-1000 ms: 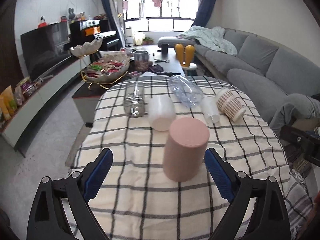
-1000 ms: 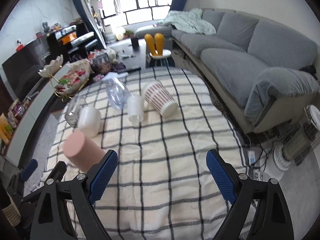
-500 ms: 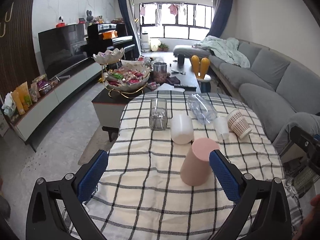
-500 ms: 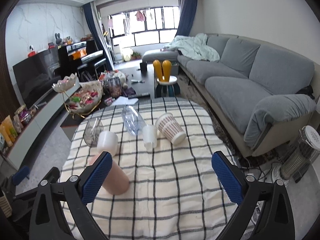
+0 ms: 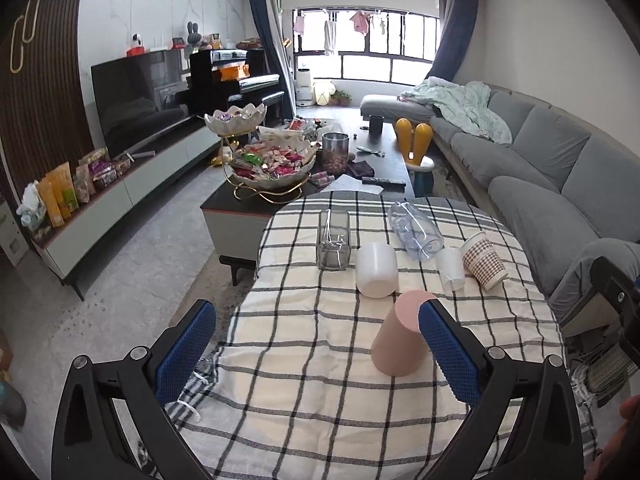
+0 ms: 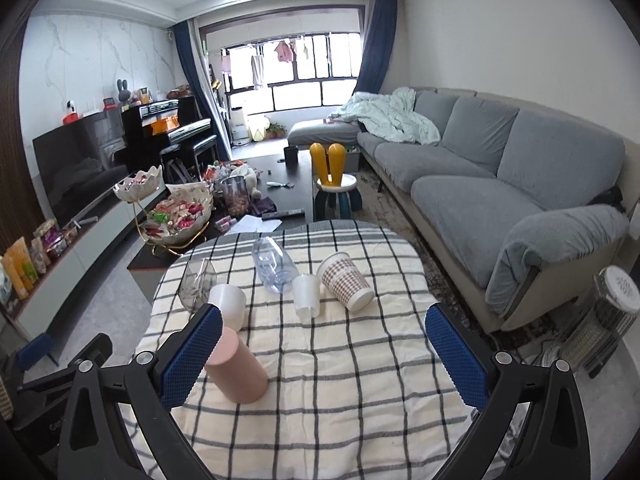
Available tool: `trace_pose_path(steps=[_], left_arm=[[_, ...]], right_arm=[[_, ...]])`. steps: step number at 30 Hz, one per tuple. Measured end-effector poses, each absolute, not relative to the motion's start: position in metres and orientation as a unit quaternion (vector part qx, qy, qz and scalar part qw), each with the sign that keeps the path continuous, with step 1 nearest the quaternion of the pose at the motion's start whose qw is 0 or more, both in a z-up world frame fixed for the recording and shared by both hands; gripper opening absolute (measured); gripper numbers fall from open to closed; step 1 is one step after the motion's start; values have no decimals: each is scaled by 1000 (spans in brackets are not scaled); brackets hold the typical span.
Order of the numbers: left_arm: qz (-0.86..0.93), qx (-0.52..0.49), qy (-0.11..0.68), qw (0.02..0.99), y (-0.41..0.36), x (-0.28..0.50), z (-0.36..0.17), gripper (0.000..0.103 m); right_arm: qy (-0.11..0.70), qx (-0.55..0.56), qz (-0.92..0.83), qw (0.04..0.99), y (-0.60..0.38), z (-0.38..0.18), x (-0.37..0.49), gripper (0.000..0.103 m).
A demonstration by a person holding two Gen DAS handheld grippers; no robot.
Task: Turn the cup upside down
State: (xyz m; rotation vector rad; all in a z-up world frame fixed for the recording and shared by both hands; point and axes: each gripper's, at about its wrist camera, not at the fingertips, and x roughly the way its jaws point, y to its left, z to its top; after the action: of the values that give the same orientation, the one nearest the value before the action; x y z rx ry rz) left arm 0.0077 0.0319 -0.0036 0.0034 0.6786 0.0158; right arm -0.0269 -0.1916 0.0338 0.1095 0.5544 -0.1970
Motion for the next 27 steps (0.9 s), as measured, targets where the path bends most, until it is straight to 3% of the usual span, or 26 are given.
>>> trace_pose_path(steps=[27], left_arm=[[1, -1, 341, 940, 32, 7, 1, 103]], right_arm=[[263, 45, -98, 959, -188, 34, -28, 102]])
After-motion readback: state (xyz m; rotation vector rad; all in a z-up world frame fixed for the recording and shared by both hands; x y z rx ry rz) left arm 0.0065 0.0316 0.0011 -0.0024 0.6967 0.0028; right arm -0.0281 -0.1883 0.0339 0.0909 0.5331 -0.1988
